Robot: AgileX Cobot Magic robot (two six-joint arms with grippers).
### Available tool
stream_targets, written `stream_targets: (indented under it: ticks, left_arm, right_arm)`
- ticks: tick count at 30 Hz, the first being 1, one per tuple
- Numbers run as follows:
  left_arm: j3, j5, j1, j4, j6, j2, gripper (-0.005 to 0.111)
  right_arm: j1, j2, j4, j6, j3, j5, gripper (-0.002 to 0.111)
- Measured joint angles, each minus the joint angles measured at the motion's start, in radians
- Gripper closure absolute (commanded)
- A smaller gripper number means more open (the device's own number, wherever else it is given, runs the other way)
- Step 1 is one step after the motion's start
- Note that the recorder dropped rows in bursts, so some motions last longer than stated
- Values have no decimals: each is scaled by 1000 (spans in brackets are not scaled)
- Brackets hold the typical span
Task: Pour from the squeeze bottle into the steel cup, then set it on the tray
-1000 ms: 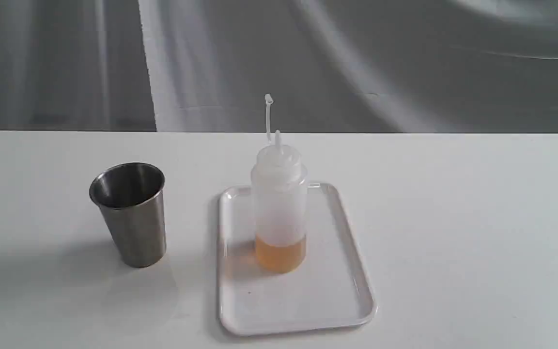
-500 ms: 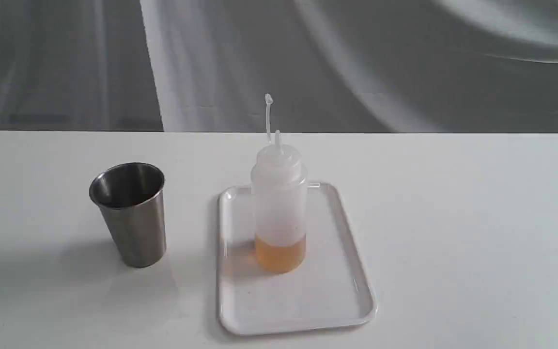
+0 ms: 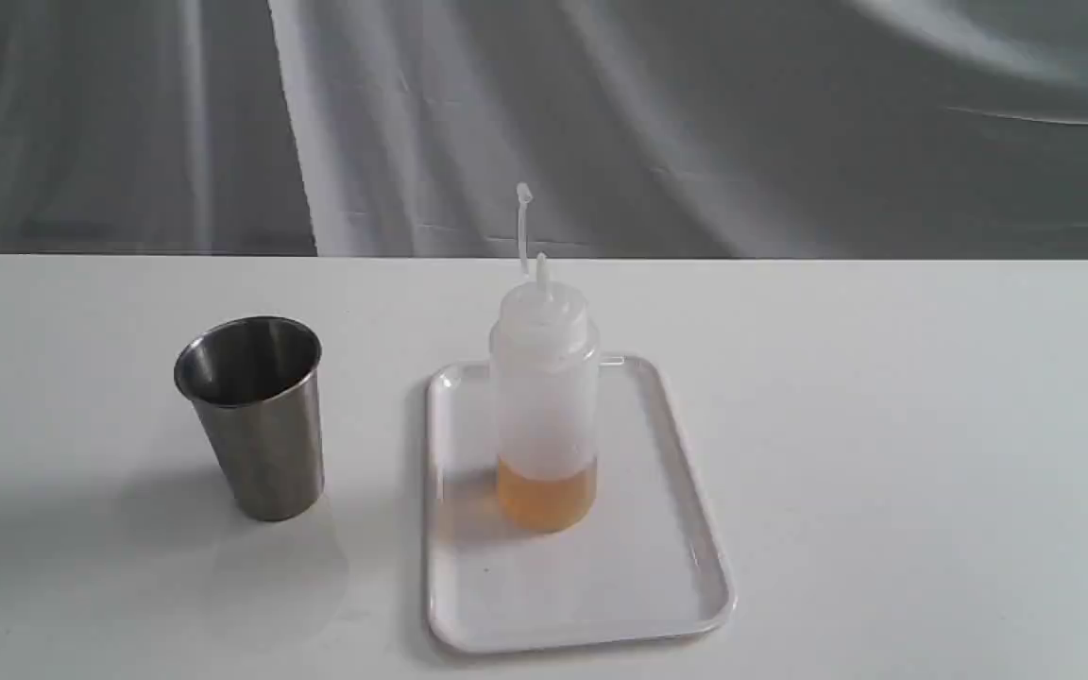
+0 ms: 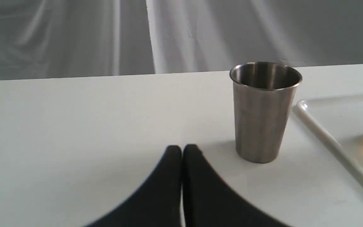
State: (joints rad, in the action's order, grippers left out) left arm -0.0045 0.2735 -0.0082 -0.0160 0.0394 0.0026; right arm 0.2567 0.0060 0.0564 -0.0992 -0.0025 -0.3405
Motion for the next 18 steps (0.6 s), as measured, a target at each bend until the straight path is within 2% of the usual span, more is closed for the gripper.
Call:
stream_targets:
  ticks: [4,12,18]
  left_arm:
    - [0,0,0,0,0,0,107]
    - [0,0,0,0,0,0,107]
    - [0,0,0,0,0,0,107]
  right_arm:
    - [1,0,0,0,0,-2,108]
    - [-91,0,0,7,0,-2,108]
    - [-105,0,0,15,0,-2,108]
